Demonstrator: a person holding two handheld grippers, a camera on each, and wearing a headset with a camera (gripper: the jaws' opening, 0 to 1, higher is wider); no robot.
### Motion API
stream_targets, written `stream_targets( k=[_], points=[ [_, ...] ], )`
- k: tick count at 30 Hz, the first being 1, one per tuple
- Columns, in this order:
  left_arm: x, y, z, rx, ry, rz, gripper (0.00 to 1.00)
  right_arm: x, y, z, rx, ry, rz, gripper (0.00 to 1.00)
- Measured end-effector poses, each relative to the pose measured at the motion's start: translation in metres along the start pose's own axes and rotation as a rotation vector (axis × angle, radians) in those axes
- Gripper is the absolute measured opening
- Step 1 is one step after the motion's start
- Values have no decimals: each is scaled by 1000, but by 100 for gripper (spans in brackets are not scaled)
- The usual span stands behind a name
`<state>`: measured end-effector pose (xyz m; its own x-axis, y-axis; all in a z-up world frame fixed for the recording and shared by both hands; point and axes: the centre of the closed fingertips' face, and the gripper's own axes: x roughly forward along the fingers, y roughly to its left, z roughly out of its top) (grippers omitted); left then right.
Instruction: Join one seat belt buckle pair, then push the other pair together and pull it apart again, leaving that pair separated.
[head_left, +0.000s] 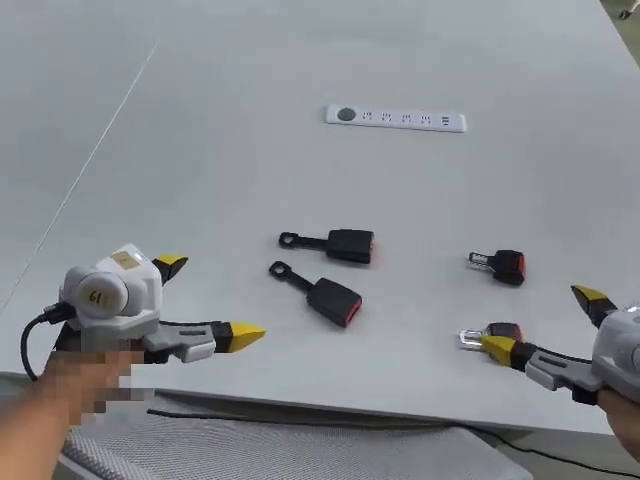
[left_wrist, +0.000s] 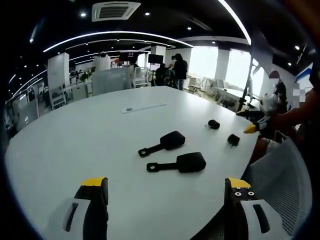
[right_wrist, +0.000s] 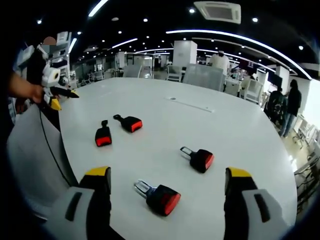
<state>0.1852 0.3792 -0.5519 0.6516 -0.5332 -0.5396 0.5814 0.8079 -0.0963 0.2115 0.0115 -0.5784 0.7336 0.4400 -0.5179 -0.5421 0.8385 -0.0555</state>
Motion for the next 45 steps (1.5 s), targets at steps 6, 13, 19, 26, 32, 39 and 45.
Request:
stream_targets(
  k=[6,13,19,26,32,39,45],
  points=[
    [1,0,0,1,3,-2,99,0,-2,-1,1,4,-3,95],
    [1,0,2,1,1,-3,99,1,-3,-3,-2,6,-1,95],
    [2,0,3,3,2,-5,99,2,-4,-3,-3,7,0,95],
    [2,1,1,-1,2,-5,98,2,-3,-3,1,6,3,95],
    [1,1,0,-4,3,-4,98,2,-3,-5,2,9,3,95],
    [1,1,0,-4,3,-4,98,3,-5,-8,2,11,4,95],
    [1,1,0,-5,3,-4,98,4,-5,-9,3,11,4,95]
  ],
)
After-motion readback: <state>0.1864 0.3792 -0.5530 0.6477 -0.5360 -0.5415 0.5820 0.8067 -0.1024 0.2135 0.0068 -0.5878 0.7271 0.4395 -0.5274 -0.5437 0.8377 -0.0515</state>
